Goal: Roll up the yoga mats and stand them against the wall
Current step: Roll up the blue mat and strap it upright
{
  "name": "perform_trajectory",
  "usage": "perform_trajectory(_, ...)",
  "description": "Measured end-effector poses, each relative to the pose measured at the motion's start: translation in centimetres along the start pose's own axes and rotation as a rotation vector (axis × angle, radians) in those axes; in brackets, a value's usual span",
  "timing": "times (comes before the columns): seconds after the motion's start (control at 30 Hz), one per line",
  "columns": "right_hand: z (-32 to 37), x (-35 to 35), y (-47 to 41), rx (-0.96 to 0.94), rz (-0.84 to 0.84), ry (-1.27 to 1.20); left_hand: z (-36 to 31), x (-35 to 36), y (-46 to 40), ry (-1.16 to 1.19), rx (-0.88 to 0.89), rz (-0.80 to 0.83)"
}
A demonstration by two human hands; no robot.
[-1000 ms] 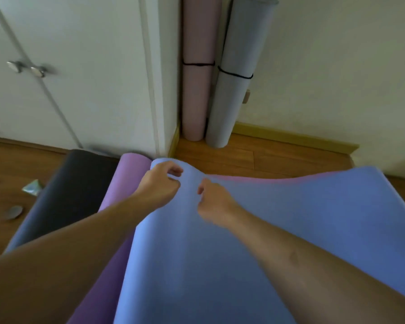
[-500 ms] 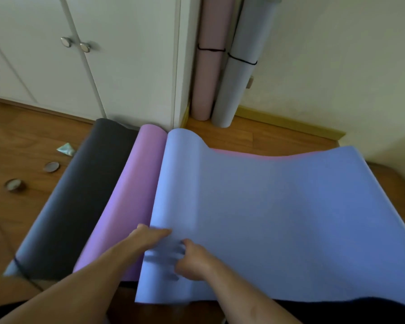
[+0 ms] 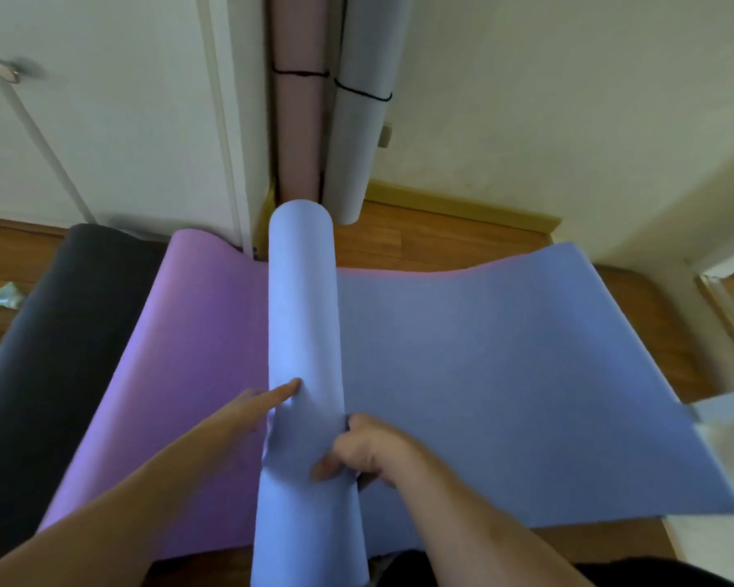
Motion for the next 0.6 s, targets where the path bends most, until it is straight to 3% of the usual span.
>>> perform_trajectory(0.1, -1.4, -3.5, 1.3, -0.015, 0.131, -0.032, -3.3, 3.5, 1.5, -0.042, 0.103, -0.041)
perform_trajectory(0.17, -2.4, -6.3, 2.2, 0.016, 0.213, 0.071, -6.5, 5.9, 2.2, -0.209, 0.267, -0.13)
perform_trajectory(0.3, -5.5, -15.4, 4.9, 0.081, 0.186, 0.269, -11.6, 14.1, 4.4, -0.435, 0.51, -0.112)
perform_trajectory(0.4, -10.2, -23.3, 6.9, 0.092, -0.011, 0.178, -13.1, 21.2, 5.3, -0.551, 0.616, -0.073)
perform_trajectory(0.5, -17.3, -30.4, 8.2, 0.144, -0.397, 0.196, -12.6, 26.9, 4.8, -0.642, 0.637, -0.01)
perform_trajectory(0.6, -26.3, -35.5, 8.7, 0.338, -0.737, 0.301, -11.1, 31.0, 3.3, -0.701, 0.65, 0.011)
Point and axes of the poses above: each hand's wrist, its own y-axis away from the middle knuckle, its own x-axis out of the palm, z = x × y, the point moved 4 cm from there along -y, towards the middle knuckle, and after that the axes turned 2 degrees about y, right-handed, at the moved point
